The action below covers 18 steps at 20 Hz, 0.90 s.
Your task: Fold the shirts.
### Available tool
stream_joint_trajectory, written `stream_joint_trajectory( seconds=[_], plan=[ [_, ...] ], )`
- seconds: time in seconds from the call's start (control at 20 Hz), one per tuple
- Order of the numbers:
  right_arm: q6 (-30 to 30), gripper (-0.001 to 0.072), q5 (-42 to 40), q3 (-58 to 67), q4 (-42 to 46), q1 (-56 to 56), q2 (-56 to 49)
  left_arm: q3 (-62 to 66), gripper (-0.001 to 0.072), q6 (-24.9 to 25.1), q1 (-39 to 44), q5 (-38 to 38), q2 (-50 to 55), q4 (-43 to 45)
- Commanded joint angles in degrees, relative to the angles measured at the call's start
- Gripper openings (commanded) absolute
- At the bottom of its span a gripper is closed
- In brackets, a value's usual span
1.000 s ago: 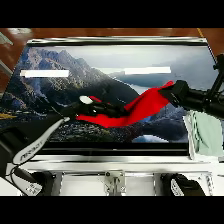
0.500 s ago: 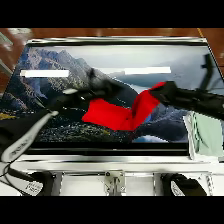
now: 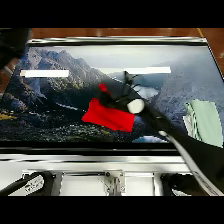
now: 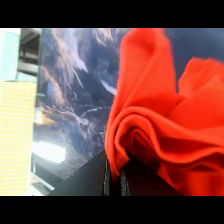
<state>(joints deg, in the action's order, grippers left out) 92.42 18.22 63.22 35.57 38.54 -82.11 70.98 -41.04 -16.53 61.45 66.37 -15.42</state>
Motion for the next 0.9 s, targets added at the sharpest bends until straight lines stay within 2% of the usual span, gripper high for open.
stream_joint_trajectory(
  seconds=[0.0,0.05,0.1,0.25,0.35,0.5,0.6,0.65,0.7,0.75,0.85],
  plan=[
    [0.04,0.0308,-6.34,6.54,-2.95,5.97,-12.20,0.00,0.0051,-5.73,-9.38,5.35,-6.29,9.62],
    [0.13,0.0537,-6.27,7.58,-3.89,5.97,-13.68,-0.02,0.0051,-6.69,-10.21,6.84,-6.78,11.47],
    [0.13,0.0590,-6.29,7.85,-4.28,5.66,-14.16,0.00,0.0051,-6.86,-10.36,8.00,-6.88,12.72],
    [-0.37,0.0590,-0.09,7.85,-2.89,1.49,-12.17,-0.02,0.0051,-6.86,-9.97,9.64,-6.84,14.45],
    [-0.79,0.0589,10.78,7.85,5.60,-4.22,-8.26,-0.02,0.0051,-6.82,-9.97,9.57,-6.75,14.62],
    [0.48,0.0589,36.61,7.85,26.14,-15.15,-1.81,-0.02,0.0052,-6.82,-9.97,9.57,-6.73,15.06],
    [5.31,0.0589,56.11,7.48,41.48,-22.14,0.31,-0.02,0.0051,-6.82,-9.90,9.57,-6.73,17.57],
    [6.69,0.0590,61.40,6.27,43.82,-25.38,0.44,-0.02,0.0052,-6.82,-9.84,9.57,-6.73,19.87],
    [5.86,0.0611,61.57,4.17,41.05,-27.76,0.42,-0.02,0.0051,-6.86,-9.77,9.60,-6.73,22.60],
    [4.09,0.0669,58.14,1.14,35.26,-29.64,0.42,-0.02,0.0051,-7.43,-9.77,9.60,-6.73,25.03],
    [0.28,0.0669,48.48,-4.70,24.35,-30.75,-0.13,-0.02,0.0051,-9.81,-9.73,9.64,-6.73,28.46]
  ],
)
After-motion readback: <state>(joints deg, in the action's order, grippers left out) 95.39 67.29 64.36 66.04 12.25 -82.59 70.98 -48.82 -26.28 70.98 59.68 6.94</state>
